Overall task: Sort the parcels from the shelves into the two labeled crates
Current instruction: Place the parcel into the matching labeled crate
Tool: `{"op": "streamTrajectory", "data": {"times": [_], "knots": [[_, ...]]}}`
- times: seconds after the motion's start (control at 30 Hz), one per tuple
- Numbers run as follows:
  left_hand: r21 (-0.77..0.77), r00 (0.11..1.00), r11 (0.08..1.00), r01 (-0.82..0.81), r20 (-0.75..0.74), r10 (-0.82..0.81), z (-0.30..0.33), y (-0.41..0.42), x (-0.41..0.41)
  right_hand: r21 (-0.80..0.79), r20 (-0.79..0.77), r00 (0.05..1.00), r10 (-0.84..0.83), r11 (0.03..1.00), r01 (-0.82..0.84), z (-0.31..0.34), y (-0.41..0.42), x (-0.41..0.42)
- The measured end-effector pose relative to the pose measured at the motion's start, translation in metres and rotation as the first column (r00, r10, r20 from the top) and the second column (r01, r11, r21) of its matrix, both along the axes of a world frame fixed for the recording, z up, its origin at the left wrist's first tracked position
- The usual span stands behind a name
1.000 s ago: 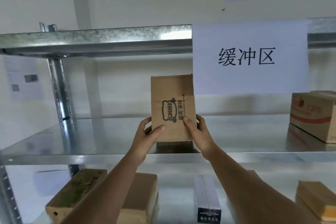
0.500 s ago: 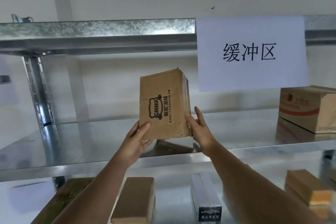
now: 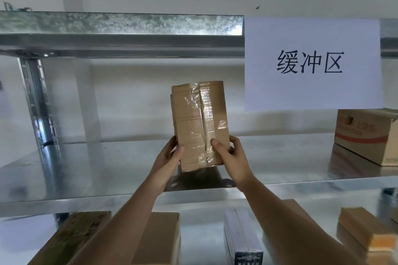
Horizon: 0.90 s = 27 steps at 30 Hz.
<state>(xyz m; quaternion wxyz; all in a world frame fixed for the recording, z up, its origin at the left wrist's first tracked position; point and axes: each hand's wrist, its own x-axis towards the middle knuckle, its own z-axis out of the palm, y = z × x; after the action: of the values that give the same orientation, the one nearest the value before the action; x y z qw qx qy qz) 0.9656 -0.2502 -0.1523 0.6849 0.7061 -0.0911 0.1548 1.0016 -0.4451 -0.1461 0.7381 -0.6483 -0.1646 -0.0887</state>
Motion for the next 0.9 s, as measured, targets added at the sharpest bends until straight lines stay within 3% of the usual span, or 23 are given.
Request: {"op": "streamTrajectory", "data": {"times": [0.2, 0.5, 0.63, 0.8, 0.9], "knots": [[-0.111, 0.999, 0.994, 0.007, 0.038, -0.003, 0.000, 0.002, 0.000, -0.039, 0.001, 0.999, 0.051, 0.998, -0.051, -0.011, -0.001, 0.011], [-0.090, 0.997, 0.996, -0.021, 0.075, 0.027, -0.004, 0.003, 0.002, -0.017, 0.030, 0.998, 0.051, 0.999, -0.050, -0.008, -0.003, 0.007], [-0.127, 1.000, 0.991, -0.028, -0.003, 0.027, -0.005, 0.007, 0.000, 0.009, -0.007, 0.998, 0.068, 0.998, -0.067, -0.005, -0.004, 0.002], [-0.370, 0.994, 0.924, 0.100, 0.072, -0.078, -0.007, 0.010, 0.005, 0.053, -0.075, 0.989, 0.129, 0.991, -0.125, -0.006, -0.006, 0.003], [-0.335, 0.999, 0.942, 0.038, 0.042, -0.025, -0.006, 0.008, 0.003, 0.099, -0.106, 0.975, 0.195, 0.978, -0.185, -0.004, -0.011, 0.002]]}}
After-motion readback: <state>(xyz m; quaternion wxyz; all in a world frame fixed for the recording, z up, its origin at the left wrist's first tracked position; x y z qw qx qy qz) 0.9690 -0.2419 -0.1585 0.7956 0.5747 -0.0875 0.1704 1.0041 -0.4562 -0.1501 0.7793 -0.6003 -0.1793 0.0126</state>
